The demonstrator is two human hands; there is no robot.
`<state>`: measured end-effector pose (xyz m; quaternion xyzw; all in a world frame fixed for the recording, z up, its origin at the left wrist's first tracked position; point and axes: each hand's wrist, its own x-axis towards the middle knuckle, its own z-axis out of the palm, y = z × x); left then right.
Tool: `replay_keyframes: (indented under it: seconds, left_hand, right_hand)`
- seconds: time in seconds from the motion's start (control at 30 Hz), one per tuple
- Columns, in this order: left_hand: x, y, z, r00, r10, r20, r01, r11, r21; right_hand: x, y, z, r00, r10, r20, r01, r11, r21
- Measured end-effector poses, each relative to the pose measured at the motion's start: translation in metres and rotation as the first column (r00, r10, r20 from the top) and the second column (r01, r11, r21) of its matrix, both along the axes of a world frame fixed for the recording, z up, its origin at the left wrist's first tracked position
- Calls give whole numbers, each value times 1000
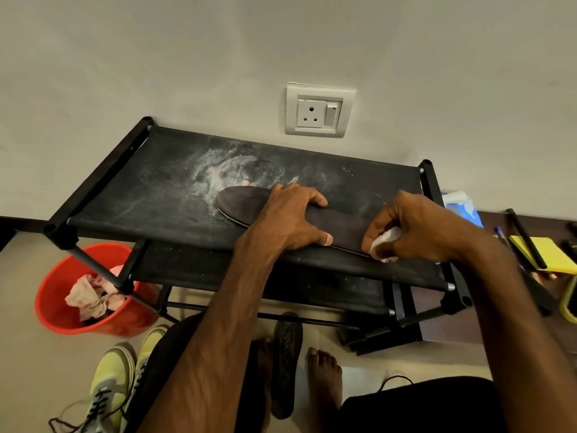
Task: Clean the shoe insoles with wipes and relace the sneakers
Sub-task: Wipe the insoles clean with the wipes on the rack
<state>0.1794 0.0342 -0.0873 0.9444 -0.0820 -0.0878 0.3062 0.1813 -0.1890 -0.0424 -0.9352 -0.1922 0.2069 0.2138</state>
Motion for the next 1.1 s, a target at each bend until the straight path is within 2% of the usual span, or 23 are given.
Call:
replay_keyframes:
  seconds: [0.1,0.17,0.23,0.33,0.4,0.77,0.87,1.0,1.1]
  left_hand:
    - [0,0,-1,1000,14,-8,-14,1000,-9]
    - [1,1,-2,1000,20,-17,-21,1000,-13]
    - [1,1,-2,999,24,-24,-25,999,-20]
    - [1,1,-3,999,32,-33,-32,999,-25]
    - [1,1,-2,999,26,-30,-27,999,-25]
    - [5,3,-5,1000,-14,-24,14,1000,24]
    - [4,7,-3,998,-46,-30,45,999,-13]
    - [4,13,-1,992,-59,-111,53,997,-56]
    - [5,18,0,987,-77,-144,68,995,-67]
  right_hand:
    - [9,-7,-9,977,-155,149,150,988,41]
    - [13,-10,-14,961,-213,177,206,977,59]
    - [13,-11,-14,974,-175,147,171,985,35]
    - [6,-5,-8,997,-10,77,13,999,-49]
    - [3,-2,-5,999,38,29,-36,997,-62]
    - [2,44,-21,987,38,156,-50,996,76]
    - [3,41,-18,994,17,111,-24,998,60]
    - [3,18,-8,998,2,56,0,1000,-28]
    - [3,10,-4,999,17,48,-16,1000,-18]
